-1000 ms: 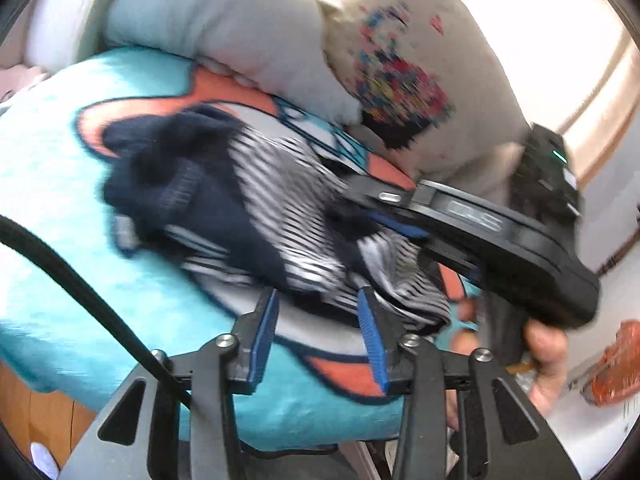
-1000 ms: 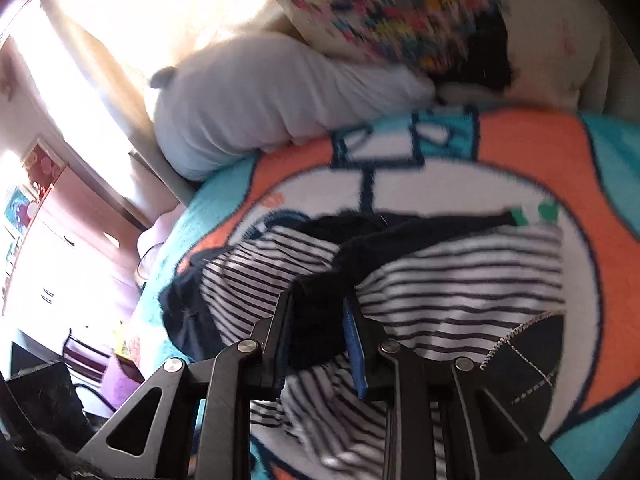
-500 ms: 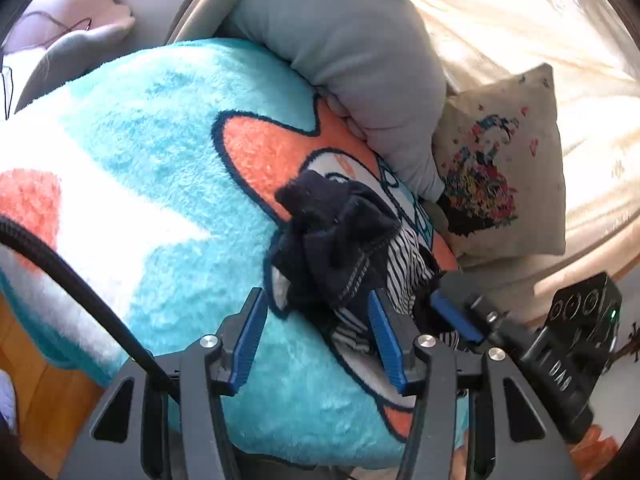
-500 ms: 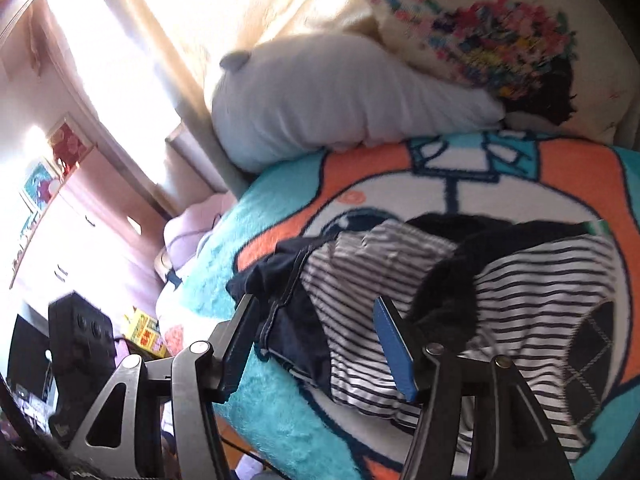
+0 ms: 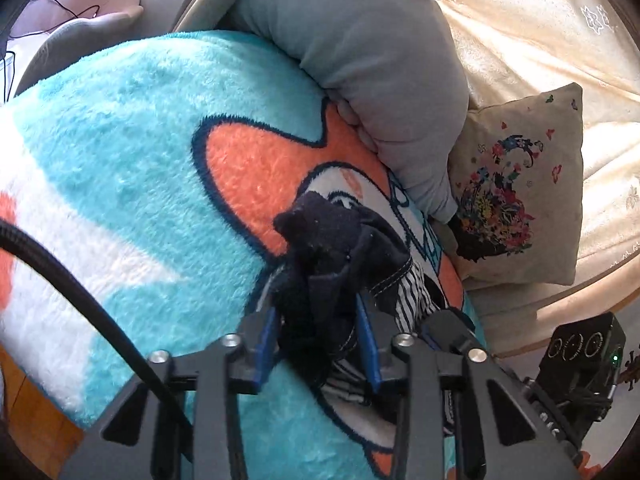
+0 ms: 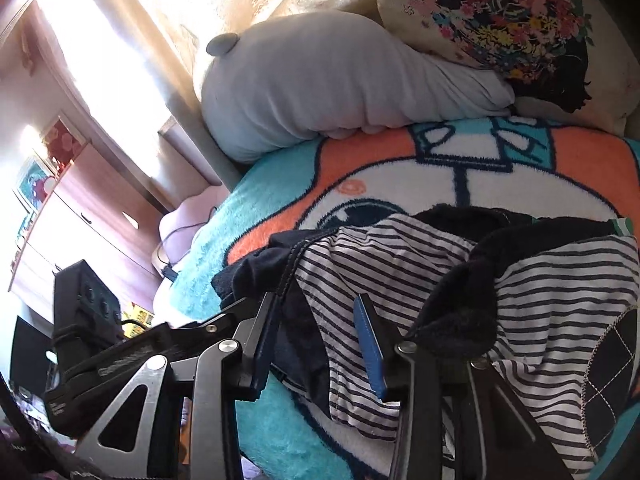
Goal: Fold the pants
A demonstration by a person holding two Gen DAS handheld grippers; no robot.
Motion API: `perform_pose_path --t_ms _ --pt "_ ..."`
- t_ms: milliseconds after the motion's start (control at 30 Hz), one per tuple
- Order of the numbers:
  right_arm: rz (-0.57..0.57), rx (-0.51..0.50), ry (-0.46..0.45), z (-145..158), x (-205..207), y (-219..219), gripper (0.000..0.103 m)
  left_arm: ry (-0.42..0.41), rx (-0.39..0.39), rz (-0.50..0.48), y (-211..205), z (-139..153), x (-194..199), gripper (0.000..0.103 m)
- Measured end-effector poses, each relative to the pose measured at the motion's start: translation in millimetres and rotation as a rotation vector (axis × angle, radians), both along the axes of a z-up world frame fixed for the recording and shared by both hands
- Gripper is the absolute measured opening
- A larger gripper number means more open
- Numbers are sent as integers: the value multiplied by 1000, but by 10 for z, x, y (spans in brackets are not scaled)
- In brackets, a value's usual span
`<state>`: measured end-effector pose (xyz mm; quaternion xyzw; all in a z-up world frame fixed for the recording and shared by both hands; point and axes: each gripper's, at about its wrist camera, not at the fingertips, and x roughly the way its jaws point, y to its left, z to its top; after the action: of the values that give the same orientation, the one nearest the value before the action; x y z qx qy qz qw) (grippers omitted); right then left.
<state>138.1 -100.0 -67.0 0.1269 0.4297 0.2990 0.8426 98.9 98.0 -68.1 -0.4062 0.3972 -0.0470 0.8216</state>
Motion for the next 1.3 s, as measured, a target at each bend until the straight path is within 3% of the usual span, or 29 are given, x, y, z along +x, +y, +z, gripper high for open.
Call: perform_pose_path --t_ms 67,200,367,500,667,867,1000,1300 --pt "2 15 -1 28 11 -20 41 14 2 9 1 -30 33 33" --pt "4 43 3 90 15 -90 41 -27 42 16 -32 56 15 17" --pt "-28 82 -26 241 -49 -327 41 -192 184 -50 -370 474 -104 15" --pt "-83 123 -41 360 -116 -669 41 -327 324 -132 -872 798 -273 14" --pt "-152 165 -58 448 -234 -1121 47 -401 430 -236 -1422 951 -377 14" --pt "-242 215 -68 402 -377 -1632 50 -446 557 -397 -2081 921 -399 14" --pt "-267 263 -70 348 -401 -1863 61 -434 636 -481 -2419 738 -325 14" --pt "-179 288 -75 364 -230 -1930 63 -401 718 -549 -2646 445 -306 15"
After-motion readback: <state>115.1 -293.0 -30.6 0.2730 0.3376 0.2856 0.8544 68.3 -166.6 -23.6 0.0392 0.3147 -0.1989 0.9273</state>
